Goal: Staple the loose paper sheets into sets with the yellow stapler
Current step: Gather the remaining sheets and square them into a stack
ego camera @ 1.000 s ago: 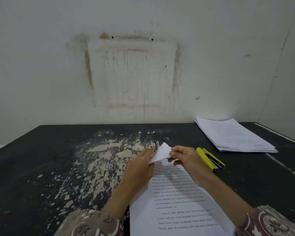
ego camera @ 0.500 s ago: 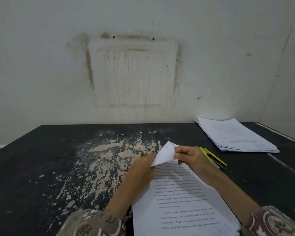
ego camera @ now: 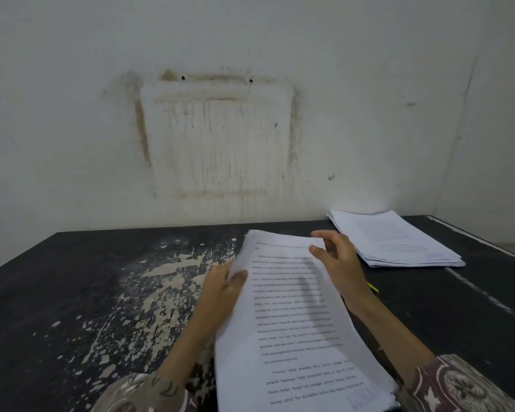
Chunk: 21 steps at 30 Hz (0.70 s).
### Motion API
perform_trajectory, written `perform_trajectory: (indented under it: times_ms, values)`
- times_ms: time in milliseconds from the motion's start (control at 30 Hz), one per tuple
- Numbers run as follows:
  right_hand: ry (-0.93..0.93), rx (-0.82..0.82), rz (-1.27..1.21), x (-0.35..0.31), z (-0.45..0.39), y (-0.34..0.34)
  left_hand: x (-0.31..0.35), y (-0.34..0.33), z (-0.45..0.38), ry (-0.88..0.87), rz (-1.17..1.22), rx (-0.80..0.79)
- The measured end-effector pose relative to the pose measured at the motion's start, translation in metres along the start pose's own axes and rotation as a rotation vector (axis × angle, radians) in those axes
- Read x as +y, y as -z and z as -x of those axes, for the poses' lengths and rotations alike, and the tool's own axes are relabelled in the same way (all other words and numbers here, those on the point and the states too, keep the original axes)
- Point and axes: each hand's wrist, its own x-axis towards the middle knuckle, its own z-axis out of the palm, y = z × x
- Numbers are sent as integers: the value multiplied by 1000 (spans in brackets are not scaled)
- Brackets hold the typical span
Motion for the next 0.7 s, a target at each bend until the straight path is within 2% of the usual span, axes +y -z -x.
perform_trajectory:
  times_ms: [33, 100, 233, 367, 500, 600, 700]
  values:
    - [-16, 13, 57, 4, -3, 5, 4, 4, 1, 31, 70, 13]
    - [-123, -33, 20, 3, -8, 15, 13, 10, 4, 63, 200, 59]
    - [-412, -321, -192, -3, -4, 32, 23, 22, 3, 127, 415, 215]
    - [-435, -506, -148, 2, -4, 45, 24, 31, -9, 192, 521, 379]
    - [-422, -607, -136, -10, -7, 62, 27, 34, -31, 235, 547, 425]
    - [-386, -576, -79, -16, -13, 80, 37, 25, -55, 227, 583, 434]
    - [-343, -423, -20, -19, -27, 102, 50, 2, -76, 250, 656, 405]
